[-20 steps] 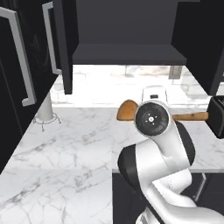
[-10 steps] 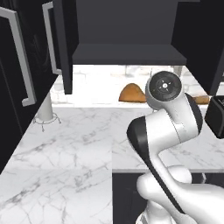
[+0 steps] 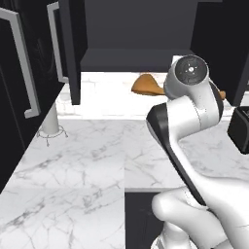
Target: Organize the utensils by type. Pick up the wooden spoons from the counter and place them in the open cabinet. Then pick up the metallic utensils from the counter and place them in the open drawer.
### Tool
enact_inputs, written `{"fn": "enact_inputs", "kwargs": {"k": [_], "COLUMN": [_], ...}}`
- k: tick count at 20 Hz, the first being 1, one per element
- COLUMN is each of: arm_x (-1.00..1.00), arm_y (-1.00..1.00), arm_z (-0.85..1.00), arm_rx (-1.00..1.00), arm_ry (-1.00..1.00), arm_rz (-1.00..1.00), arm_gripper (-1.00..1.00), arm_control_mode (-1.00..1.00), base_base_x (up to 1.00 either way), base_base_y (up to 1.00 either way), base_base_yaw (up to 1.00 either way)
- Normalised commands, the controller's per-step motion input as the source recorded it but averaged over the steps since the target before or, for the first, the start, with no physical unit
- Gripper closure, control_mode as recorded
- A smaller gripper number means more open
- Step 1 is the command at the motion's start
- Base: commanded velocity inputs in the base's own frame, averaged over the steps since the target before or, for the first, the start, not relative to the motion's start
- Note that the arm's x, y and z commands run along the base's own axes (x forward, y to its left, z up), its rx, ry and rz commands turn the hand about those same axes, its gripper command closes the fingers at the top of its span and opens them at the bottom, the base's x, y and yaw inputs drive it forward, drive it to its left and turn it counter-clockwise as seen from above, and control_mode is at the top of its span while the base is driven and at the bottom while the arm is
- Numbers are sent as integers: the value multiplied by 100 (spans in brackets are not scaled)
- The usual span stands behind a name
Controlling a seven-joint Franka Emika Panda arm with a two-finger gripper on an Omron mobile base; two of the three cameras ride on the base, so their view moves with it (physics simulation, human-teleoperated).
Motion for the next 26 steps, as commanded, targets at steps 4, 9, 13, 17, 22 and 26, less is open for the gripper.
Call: {"fn": "enact_inputs", "kwargs": {"k": [4, 9, 13, 17, 22, 26], "arm_x": [51, 43, 43, 42, 48, 53], "arm_y": [-13, -2, -7, -1, 0, 0], "arm_z": [25, 30, 22, 15, 18, 14], "arm_rx": [0, 0, 0, 0, 0, 0], "arm_ry": [-5, 0, -7, -14, -5, 0], "arm_rz": [2, 0, 1, 6, 16, 15], "arm_gripper": [100, 100, 100, 100, 100, 100], "arm_control_mode": [-100, -100, -100, -100, -100, -100], "base_base_x": [0, 0, 0, 0, 0, 0], "base_base_y": [0, 0, 0, 0, 0, 0], "base_base_yaw": [0, 0, 0, 0, 0, 0]}}
